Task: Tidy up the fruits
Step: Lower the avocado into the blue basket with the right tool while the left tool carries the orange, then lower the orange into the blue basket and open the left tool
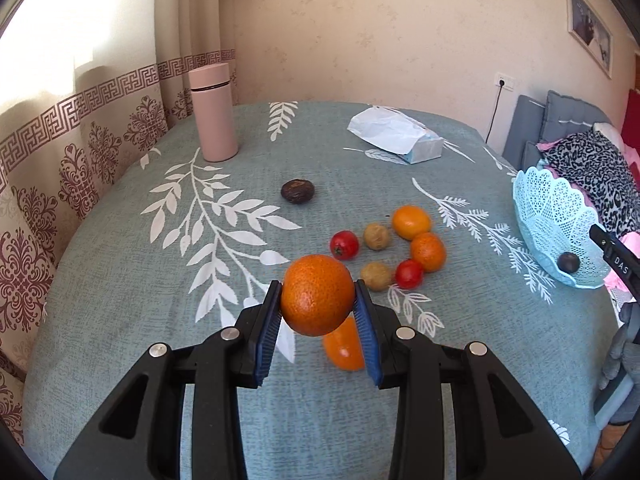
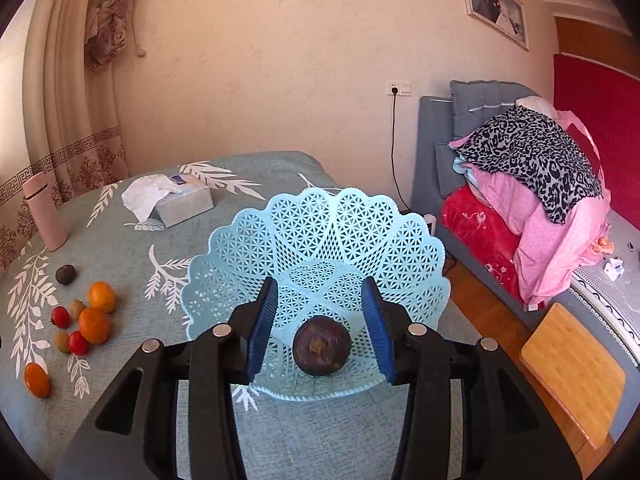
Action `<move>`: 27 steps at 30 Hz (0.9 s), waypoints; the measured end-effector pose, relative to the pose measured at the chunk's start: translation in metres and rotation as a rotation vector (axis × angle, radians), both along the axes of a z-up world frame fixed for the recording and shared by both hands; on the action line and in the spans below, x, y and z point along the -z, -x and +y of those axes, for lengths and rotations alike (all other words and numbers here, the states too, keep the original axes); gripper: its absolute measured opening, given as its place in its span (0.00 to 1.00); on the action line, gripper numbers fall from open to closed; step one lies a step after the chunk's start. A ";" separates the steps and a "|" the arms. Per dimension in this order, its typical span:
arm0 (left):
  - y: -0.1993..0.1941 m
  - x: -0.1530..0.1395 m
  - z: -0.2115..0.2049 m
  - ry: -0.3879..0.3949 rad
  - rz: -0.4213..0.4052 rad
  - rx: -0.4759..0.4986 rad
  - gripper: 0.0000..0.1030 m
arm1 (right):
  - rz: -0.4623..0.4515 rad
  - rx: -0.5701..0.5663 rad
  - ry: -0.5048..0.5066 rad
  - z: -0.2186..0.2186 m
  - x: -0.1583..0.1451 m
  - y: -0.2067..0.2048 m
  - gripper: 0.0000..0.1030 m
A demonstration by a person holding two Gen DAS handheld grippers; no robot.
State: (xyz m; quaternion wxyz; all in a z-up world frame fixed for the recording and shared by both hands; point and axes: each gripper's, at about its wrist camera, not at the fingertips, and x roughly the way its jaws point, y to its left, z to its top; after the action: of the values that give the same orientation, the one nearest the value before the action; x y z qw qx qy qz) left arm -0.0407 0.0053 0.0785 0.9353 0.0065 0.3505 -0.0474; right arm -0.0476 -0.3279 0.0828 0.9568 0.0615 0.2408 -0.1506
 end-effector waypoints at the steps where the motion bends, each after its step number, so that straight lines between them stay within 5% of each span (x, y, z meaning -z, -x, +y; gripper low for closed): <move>1: -0.001 -0.002 -0.008 0.000 -0.001 0.018 0.35 | -0.017 0.013 -0.002 -0.003 0.000 0.003 0.56; 14: -0.019 -0.017 -0.127 -0.018 -0.004 0.258 0.35 | -0.145 0.200 -0.082 -0.035 -0.003 0.035 0.82; 27: -0.047 -0.010 -0.233 -0.029 0.023 0.443 0.35 | -0.219 0.277 -0.156 -0.058 -0.007 0.052 0.87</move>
State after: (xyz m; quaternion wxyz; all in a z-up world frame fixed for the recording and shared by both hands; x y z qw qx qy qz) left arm 0.0063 -0.2274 0.0885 0.8978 0.0961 0.3516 -0.2470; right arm -0.0995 -0.3855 0.0897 0.9398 0.1843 0.1352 -0.2540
